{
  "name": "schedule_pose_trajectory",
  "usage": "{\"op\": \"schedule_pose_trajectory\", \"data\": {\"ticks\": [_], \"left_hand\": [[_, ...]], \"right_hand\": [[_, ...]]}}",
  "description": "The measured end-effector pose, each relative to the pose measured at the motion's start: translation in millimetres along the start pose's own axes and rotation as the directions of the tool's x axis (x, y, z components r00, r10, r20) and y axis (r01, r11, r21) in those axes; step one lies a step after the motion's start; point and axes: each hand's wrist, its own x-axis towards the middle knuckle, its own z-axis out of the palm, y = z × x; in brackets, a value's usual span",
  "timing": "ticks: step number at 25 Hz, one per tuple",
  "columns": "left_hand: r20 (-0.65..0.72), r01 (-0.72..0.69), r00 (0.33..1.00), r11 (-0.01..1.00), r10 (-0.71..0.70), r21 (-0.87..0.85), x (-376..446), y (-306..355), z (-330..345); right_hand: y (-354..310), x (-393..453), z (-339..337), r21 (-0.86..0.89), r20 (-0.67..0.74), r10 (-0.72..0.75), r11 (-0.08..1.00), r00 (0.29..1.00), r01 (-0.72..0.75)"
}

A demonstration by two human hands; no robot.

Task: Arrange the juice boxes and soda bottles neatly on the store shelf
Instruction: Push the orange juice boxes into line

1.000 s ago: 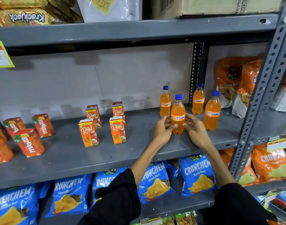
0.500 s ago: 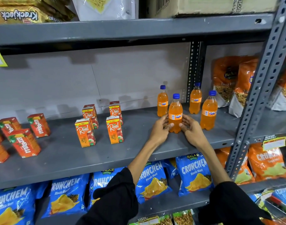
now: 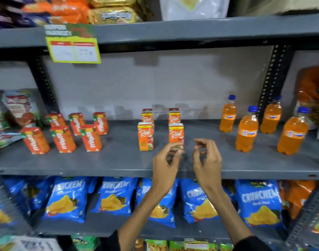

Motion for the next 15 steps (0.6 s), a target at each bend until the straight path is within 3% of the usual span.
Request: {"op": "schedule_pose_trajectory", "data": {"ticks": [5, 9, 12, 15], "left_hand": [[-0.315, 0.023, 0.949, 0.996, 0.005, 0.085, -13, -18, -154], [-0.49, 0.029, 0.869, 0.98, 0.073, 0.199, -4, -34, -264], [-0.516, 0.148, 0.856, 0.945, 0.025, 0.292, 15, -46, -315], [-0.43, 0.265, 0.903, 0.813, -0.021, 0.518, 38, -55, -339]], "right_hand": [[-78, -31, 117, 0.153, 0.145, -0.01, 0.988, 0.989, -0.012], [-131, -50, 206, 0.152, 0.258, 0.084, 0.98, 0.962, -0.127], [-157, -53, 257, 0.033, 0.31, 0.269, 0.956, 0.912, -0.293], [-173, -49, 290, -0.089, 0.336, 0.418, 0.906, 0.844, -0.414]]}}
